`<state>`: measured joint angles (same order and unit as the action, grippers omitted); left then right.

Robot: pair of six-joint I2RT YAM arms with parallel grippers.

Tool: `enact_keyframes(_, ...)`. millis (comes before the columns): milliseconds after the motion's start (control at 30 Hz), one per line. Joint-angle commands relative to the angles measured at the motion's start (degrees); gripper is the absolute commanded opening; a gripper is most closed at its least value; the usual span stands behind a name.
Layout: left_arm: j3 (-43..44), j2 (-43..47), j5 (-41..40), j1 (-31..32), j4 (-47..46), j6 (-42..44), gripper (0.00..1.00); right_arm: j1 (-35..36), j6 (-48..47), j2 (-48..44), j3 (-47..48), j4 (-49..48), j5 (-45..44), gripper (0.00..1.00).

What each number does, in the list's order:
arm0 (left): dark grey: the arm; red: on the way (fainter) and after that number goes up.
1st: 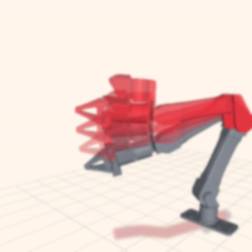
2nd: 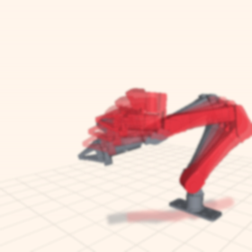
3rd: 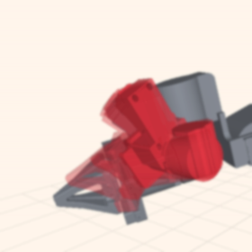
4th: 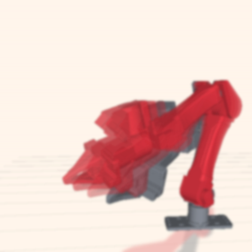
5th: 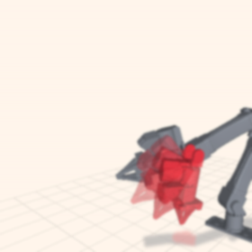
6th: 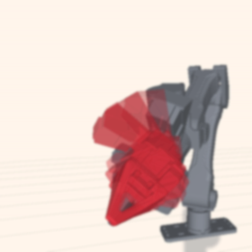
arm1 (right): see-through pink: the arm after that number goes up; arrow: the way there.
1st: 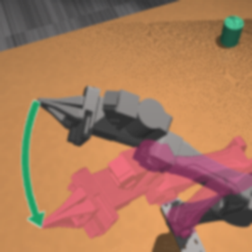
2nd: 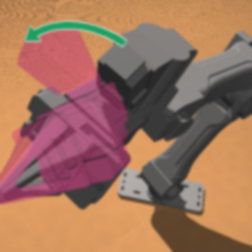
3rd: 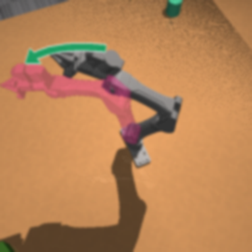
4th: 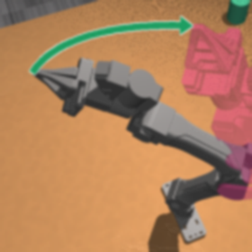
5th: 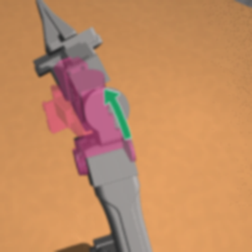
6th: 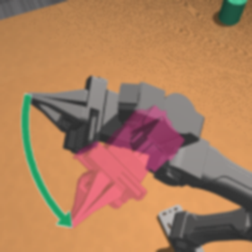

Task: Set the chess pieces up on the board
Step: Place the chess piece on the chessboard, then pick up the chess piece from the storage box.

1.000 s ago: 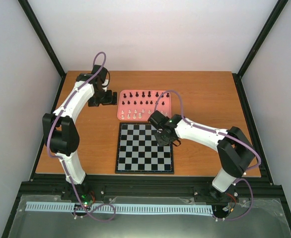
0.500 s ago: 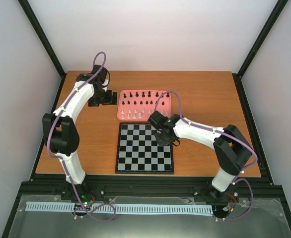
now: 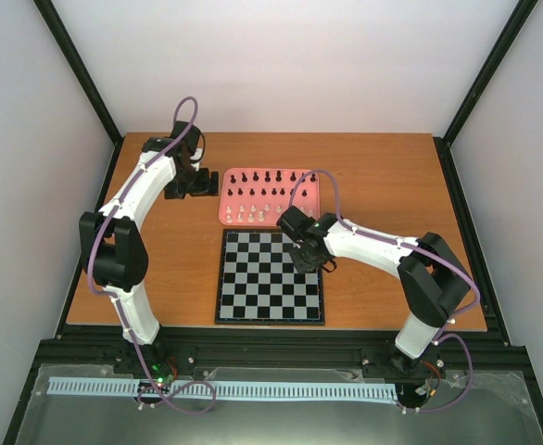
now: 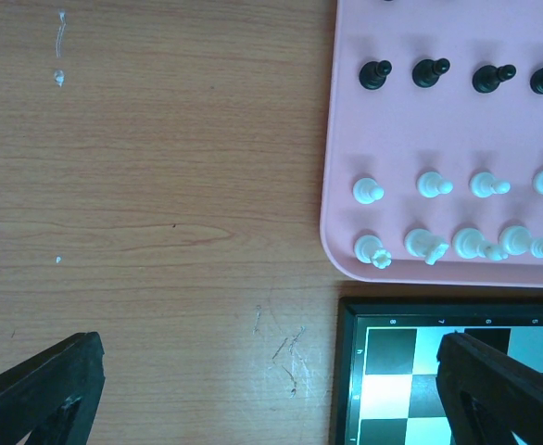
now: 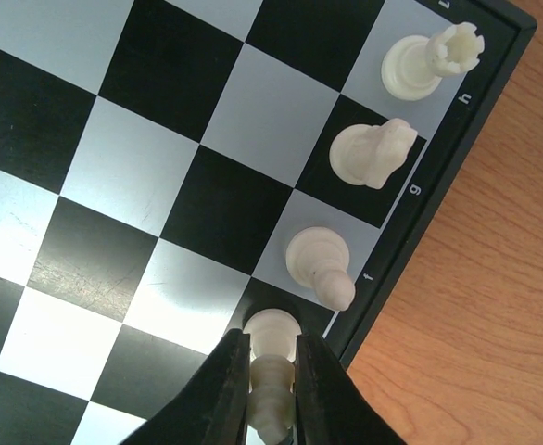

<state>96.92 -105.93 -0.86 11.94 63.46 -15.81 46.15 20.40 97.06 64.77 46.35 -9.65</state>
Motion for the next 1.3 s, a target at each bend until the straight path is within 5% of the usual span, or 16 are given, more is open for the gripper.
enact_keyframes(0, 2.3, -1.0, -0.5, 0.0, 0.3, -0.6, 1.00, -0.4, -0.5, 1.2, -0.1, -0.6, 0.4, 0.18)
enact_keyframes(100, 2.3, -1.1, -0.7, 0.0, 0.2, -0.6, 1.00, -0.4, -0.7, 1.2, 0.0, -0.2, 0.7, 0.30)
enact_keyframes(367, 2.3, -1.4, -0.6, 0.0, 0.3, -0.6, 1.00, -0.4, -1.3, -0.2, 1.9, 2.5, 0.9, 0.39)
enact_keyframes(700, 3.7, -1.9, -0.4, 0.0, 0.7, -0.6, 1.00, -0.4, -2.6, -2.7, 15.2, 12.8, -1.4, 0.71)
enact_keyframes(933, 4.2, -1.8, 0.1, 0.0, 0.6, -0.8, 1.00, -2.5, -8.2, 2.1, 25.8, 14.2, -2.0, 0.74)
enact_keyframes(1267, 4.8, -0.1, -0.2, 0.0, 1.0, -0.7, 1.00, -7.1, -9.9, 22.8, 47.5, 9.4, 10.7, 0.60)
